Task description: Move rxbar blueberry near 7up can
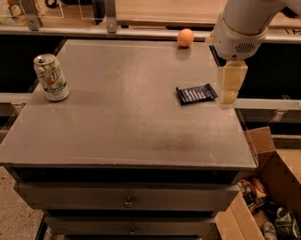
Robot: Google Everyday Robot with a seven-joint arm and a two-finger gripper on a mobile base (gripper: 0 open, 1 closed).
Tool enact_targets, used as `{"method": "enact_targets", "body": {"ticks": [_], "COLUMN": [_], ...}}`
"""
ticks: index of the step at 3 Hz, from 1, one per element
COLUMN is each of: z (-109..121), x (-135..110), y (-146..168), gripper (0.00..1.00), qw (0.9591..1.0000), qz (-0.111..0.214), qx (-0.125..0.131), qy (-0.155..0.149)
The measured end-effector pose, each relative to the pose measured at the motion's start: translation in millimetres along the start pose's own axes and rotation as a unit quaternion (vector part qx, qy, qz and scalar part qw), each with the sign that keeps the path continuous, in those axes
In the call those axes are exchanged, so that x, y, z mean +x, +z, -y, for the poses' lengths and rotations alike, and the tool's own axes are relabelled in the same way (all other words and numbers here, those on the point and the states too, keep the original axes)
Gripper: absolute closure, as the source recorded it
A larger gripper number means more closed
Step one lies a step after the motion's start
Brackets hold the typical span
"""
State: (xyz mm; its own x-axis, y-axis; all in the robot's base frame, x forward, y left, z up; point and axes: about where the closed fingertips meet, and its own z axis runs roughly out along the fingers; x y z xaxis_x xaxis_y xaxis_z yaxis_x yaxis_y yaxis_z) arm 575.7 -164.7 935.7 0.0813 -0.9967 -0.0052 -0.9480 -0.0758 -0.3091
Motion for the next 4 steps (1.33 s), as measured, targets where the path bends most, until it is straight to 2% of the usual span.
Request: {"method": "enact_targets", "body": {"ticks": [2, 3, 4], "z": [22, 26, 28], "x": [-11, -14, -15], "y": [52, 74, 93], "gripper": [0.00, 0.14, 0.13], "qw": [0.9990, 0.9981, 0.9970], "qz": [0.014, 0.021, 0.026], "qx": [-0.034, -0.052, -0.068], "qy": [-0.024, -0.027, -0.026]}}
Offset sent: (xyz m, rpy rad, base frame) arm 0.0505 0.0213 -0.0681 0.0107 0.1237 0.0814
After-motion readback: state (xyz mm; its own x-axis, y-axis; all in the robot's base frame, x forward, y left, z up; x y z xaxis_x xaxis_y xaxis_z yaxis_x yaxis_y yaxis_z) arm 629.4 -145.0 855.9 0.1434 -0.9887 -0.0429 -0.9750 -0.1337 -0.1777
